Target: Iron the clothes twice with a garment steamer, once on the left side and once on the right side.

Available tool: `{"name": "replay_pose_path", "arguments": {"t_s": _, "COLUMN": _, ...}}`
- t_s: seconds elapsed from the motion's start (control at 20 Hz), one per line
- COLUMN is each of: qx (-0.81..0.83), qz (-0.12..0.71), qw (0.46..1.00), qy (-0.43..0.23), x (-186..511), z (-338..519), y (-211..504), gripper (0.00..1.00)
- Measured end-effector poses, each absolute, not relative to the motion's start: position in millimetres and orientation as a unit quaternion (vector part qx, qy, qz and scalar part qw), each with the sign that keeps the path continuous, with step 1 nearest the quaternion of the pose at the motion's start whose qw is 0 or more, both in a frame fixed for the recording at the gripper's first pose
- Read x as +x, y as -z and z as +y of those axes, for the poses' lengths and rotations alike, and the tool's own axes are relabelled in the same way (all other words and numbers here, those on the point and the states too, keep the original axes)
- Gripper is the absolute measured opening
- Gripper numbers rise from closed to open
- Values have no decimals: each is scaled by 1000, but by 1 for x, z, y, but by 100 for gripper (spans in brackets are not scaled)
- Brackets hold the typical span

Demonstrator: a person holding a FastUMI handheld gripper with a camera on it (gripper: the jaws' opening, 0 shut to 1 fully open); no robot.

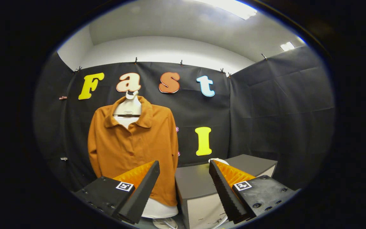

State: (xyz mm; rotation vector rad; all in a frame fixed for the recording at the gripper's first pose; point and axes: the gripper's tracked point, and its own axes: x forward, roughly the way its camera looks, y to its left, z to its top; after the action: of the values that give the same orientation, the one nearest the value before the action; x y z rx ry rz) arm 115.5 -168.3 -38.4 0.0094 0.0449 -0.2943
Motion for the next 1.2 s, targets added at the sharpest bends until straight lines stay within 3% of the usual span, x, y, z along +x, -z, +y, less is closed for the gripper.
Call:
{"name": "replay_pose_path", "arguments": {"t_s": 0.7, "qx": 26, "qz": 80, "qw": 984, "qy": 158, "x": 222, "z": -333, "y": 95, "gripper": 98}}
{"name": "replay_pose_path", "arguments": {"t_s": 1.2, "qx": 44, "qz": 184, "qw": 970, "qy": 153, "x": 276, "z": -376, "y": 169, "gripper": 99}}
